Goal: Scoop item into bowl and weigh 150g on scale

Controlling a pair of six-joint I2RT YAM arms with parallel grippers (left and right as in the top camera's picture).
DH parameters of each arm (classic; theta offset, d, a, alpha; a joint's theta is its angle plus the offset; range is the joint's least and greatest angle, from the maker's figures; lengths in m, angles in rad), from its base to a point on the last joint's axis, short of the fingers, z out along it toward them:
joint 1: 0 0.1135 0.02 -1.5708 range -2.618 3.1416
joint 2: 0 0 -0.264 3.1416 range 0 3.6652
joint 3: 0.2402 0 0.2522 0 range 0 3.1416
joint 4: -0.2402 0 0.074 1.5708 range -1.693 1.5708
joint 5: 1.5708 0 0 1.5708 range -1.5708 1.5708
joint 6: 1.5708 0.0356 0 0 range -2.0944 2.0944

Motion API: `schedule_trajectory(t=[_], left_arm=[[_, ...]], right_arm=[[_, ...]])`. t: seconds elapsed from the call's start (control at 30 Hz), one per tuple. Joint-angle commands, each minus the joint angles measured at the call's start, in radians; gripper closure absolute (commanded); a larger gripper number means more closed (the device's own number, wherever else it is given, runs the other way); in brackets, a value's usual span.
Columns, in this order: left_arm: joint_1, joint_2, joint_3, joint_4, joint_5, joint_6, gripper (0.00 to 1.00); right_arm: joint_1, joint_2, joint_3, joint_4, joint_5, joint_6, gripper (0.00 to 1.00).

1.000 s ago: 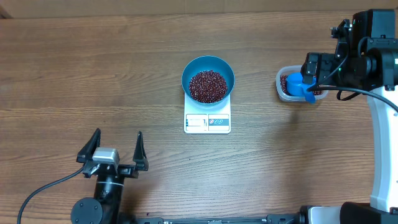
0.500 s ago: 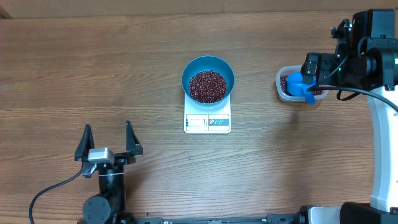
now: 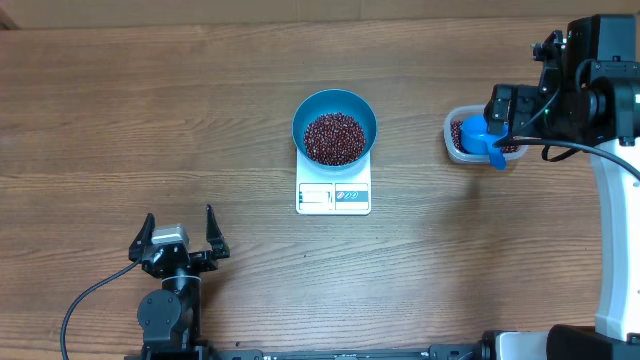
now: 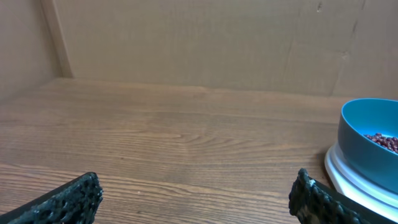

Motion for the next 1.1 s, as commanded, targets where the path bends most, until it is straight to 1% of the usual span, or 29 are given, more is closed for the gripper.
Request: schedule_trajectory(t=[0.0, 0.07, 0.2, 1.07], left_arm=[[0.006, -0.010, -0.004, -0.003, 0.023, 0.057, 0.00], [0.006, -0.010, -0.004, -0.002, 0.026, 0.058, 0.00], [0.006, -0.008, -0.003, -0.006, 0.074, -0.003, 0.00], [0.006, -0.008, -0.003, -0.005, 0.072, -0.003, 0.00]], right_arm=[[-0.006, -0.006, 0.018, 0.003, -0.008, -0.004, 0.00], [-0.006, -0.006, 0.018, 0.003, -0.008, -0.004, 0.00], [-0.006, -0.006, 0.018, 0.003, -0.008, -0.004, 0.00], [-0.006, -0.006, 0.018, 0.003, -0.008, -0.004, 0.00]])
